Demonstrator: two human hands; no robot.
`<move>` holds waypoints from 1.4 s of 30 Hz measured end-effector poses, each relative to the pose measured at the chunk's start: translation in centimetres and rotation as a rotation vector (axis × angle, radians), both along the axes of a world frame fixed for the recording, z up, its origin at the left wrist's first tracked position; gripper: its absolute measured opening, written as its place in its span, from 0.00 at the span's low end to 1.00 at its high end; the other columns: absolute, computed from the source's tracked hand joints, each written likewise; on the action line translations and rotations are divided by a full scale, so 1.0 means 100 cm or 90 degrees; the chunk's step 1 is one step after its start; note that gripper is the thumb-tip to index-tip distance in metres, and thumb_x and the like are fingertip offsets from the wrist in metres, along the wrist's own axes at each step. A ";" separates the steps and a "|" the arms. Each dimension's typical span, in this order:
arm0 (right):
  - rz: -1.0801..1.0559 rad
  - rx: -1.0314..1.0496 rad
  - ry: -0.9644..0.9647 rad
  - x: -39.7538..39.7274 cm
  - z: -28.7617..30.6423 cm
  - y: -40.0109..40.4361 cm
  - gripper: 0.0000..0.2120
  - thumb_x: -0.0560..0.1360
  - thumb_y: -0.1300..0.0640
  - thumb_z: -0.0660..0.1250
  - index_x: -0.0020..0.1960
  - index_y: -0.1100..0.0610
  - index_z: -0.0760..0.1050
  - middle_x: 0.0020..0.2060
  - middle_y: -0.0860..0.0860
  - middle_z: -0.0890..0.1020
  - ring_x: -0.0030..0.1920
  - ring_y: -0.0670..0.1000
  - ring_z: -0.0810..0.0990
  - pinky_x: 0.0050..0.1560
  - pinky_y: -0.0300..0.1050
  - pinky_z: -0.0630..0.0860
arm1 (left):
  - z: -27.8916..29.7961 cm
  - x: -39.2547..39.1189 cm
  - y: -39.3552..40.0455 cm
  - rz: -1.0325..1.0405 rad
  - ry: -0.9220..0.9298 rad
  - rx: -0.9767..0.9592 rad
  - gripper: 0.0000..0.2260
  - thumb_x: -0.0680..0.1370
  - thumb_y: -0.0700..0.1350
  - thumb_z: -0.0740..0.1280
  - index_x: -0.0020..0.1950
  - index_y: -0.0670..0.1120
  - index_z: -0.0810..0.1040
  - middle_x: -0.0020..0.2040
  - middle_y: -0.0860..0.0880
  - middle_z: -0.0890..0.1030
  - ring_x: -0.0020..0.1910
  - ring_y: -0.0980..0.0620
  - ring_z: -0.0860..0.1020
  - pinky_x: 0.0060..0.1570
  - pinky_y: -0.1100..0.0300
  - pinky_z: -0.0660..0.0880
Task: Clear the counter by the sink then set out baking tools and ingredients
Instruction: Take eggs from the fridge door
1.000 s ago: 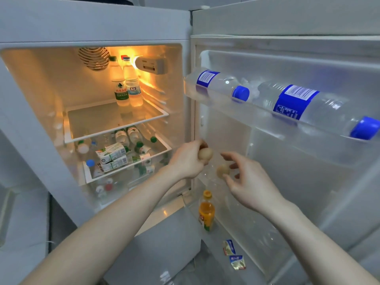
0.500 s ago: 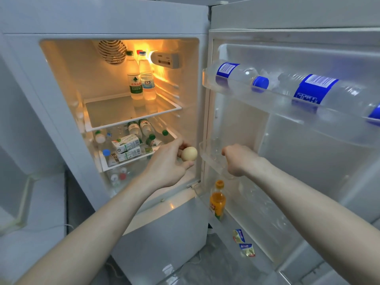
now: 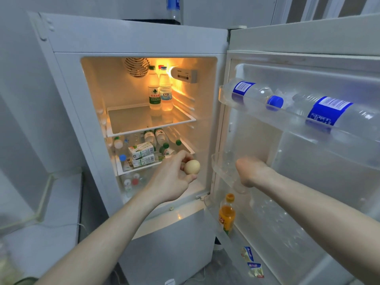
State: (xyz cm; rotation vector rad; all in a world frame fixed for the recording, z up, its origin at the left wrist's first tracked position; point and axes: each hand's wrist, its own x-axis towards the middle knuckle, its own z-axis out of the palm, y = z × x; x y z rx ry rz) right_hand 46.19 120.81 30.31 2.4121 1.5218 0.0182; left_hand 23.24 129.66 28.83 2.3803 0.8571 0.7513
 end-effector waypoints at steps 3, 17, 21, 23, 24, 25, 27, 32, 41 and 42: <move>-0.016 0.073 0.040 0.001 0.005 -0.005 0.11 0.76 0.68 0.65 0.57 0.61 0.79 0.46 0.55 0.80 0.48 0.57 0.82 0.45 0.46 0.79 | -0.005 -0.004 -0.002 0.017 -0.006 -0.020 0.16 0.73 0.49 0.76 0.56 0.57 0.73 0.50 0.57 0.79 0.50 0.56 0.77 0.48 0.53 0.77; 0.160 0.429 0.616 -0.080 -0.024 -0.065 0.13 0.78 0.53 0.72 0.61 0.45 0.80 0.53 0.38 0.82 0.48 0.38 0.80 0.45 0.27 0.74 | -0.034 -0.066 -0.076 0.210 -0.153 -0.226 0.15 0.75 0.46 0.76 0.56 0.60 0.76 0.54 0.58 0.80 0.46 0.59 0.81 0.45 0.65 0.78; 0.229 0.377 0.722 -0.105 -0.045 -0.072 0.13 0.77 0.55 0.72 0.61 0.46 0.80 0.53 0.41 0.82 0.47 0.39 0.80 0.43 0.26 0.73 | -0.044 -0.085 -0.123 0.319 -0.190 -0.232 0.16 0.73 0.42 0.77 0.55 0.58 0.78 0.52 0.56 0.81 0.49 0.56 0.81 0.47 0.59 0.81; 0.276 0.338 0.751 -0.115 -0.054 -0.079 0.13 0.77 0.54 0.72 0.61 0.45 0.80 0.52 0.41 0.82 0.47 0.39 0.80 0.43 0.26 0.72 | -0.052 -0.095 -0.152 0.394 -0.204 -0.223 0.16 0.73 0.41 0.77 0.54 0.57 0.78 0.50 0.58 0.81 0.49 0.57 0.81 0.45 0.62 0.80; 0.301 0.318 0.767 -0.120 -0.059 -0.084 0.13 0.77 0.53 0.72 0.61 0.45 0.80 0.52 0.41 0.82 0.47 0.39 0.80 0.43 0.26 0.72 | -0.054 -0.099 -0.169 0.430 -0.207 -0.218 0.16 0.73 0.41 0.77 0.54 0.57 0.78 0.49 0.60 0.81 0.50 0.58 0.80 0.43 0.64 0.79; 0.321 0.292 0.783 -0.125 -0.064 -0.090 0.13 0.77 0.53 0.73 0.61 0.45 0.80 0.52 0.41 0.82 0.47 0.38 0.79 0.44 0.25 0.72 | -0.057 -0.103 -0.187 0.463 -0.211 -0.212 0.16 0.73 0.41 0.77 0.55 0.57 0.78 0.49 0.62 0.81 0.50 0.59 0.80 0.43 0.66 0.78; 0.369 0.228 0.817 -0.135 -0.074 -0.104 0.13 0.77 0.53 0.73 0.60 0.44 0.79 0.52 0.41 0.82 0.48 0.37 0.78 0.44 0.25 0.71 | -0.063 -0.109 -0.229 0.544 -0.213 -0.209 0.16 0.72 0.42 0.77 0.55 0.56 0.78 0.49 0.64 0.81 0.51 0.60 0.80 0.43 0.69 0.77; 0.475 0.078 0.877 -0.164 -0.091 -0.145 0.13 0.77 0.56 0.72 0.59 0.45 0.80 0.48 0.40 0.82 0.44 0.36 0.79 0.43 0.24 0.71 | -0.079 -0.122 -0.340 0.733 -0.219 -0.247 0.16 0.73 0.41 0.77 0.55 0.56 0.78 0.50 0.58 0.81 0.50 0.58 0.79 0.44 0.64 0.79; 0.667 -0.151 0.930 -0.232 -0.087 -0.242 0.13 0.76 0.58 0.73 0.57 0.44 0.80 0.44 0.43 0.81 0.38 0.39 0.78 0.40 0.26 0.71 | -0.073 -0.136 -0.526 1.017 -0.256 -0.220 0.15 0.74 0.41 0.76 0.55 0.57 0.78 0.52 0.56 0.82 0.51 0.56 0.79 0.42 0.68 0.76; 0.686 -0.162 0.932 -0.236 -0.086 -0.249 0.13 0.76 0.58 0.73 0.57 0.44 0.79 0.44 0.42 0.81 0.39 0.38 0.78 0.40 0.27 0.71 | -0.075 -0.137 -0.537 1.030 -0.263 -0.219 0.15 0.74 0.41 0.76 0.55 0.57 0.78 0.52 0.55 0.82 0.51 0.56 0.79 0.42 0.68 0.76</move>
